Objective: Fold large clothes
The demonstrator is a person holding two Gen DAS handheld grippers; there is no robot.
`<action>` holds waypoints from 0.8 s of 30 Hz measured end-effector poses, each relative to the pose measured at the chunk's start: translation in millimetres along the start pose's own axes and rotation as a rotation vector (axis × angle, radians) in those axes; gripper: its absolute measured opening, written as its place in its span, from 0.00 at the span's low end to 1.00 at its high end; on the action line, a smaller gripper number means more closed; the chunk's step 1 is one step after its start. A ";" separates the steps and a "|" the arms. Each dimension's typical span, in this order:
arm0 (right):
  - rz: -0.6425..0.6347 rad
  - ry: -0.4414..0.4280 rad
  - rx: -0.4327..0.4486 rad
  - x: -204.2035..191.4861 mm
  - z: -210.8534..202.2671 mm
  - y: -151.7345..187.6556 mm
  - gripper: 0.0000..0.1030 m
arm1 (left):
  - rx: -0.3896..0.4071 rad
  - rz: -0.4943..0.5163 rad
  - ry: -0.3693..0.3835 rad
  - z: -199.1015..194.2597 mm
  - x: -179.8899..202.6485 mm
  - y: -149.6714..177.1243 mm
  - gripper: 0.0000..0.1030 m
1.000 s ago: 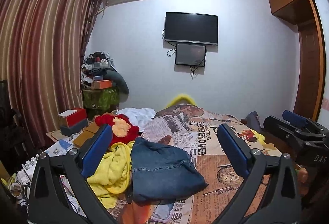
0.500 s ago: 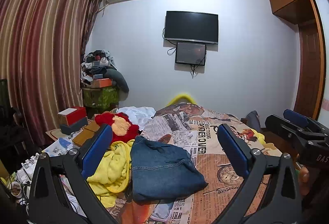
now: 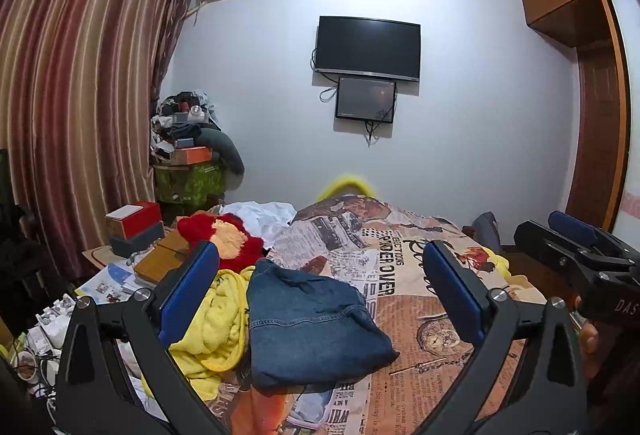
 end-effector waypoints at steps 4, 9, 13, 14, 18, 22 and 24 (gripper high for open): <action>0.008 0.004 -0.001 3.2 0.3 0.4 1.00 | -0.004 -0.001 0.003 0.8 -0.1 0.7 1.00; 0.012 0.006 -0.002 5.1 1.9 -0.1 1.00 | -0.008 0.000 0.010 1.4 1.9 1.5 1.00; 0.011 0.007 -0.002 5.2 1.8 0.0 1.00 | -0.008 0.002 0.017 1.3 2.9 0.2 1.00; 0.011 0.006 -0.001 5.3 1.8 0.0 1.00 | -0.007 0.003 0.018 1.3 3.1 0.2 1.00; 0.016 0.008 -0.005 7.1 3.3 1.0 1.00 | -0.008 0.006 0.025 1.3 3.8 0.4 1.00; 0.020 0.009 -0.009 8.1 3.4 1.3 1.00 | -0.010 0.006 0.031 1.6 4.2 0.2 1.00; 0.021 0.009 -0.010 8.4 3.8 1.5 1.00 | -0.012 0.005 0.035 1.9 4.4 0.5 1.00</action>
Point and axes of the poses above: each gripper's, at about its wrist camera, not at the fingertips, and z roughly the way its jaws point, x to its right, y to its underside, the point moved 8 cm from there along z, roughly the way its jaws point, and after that the axes turned 5 degrees about -y, right-handed, at the moved point
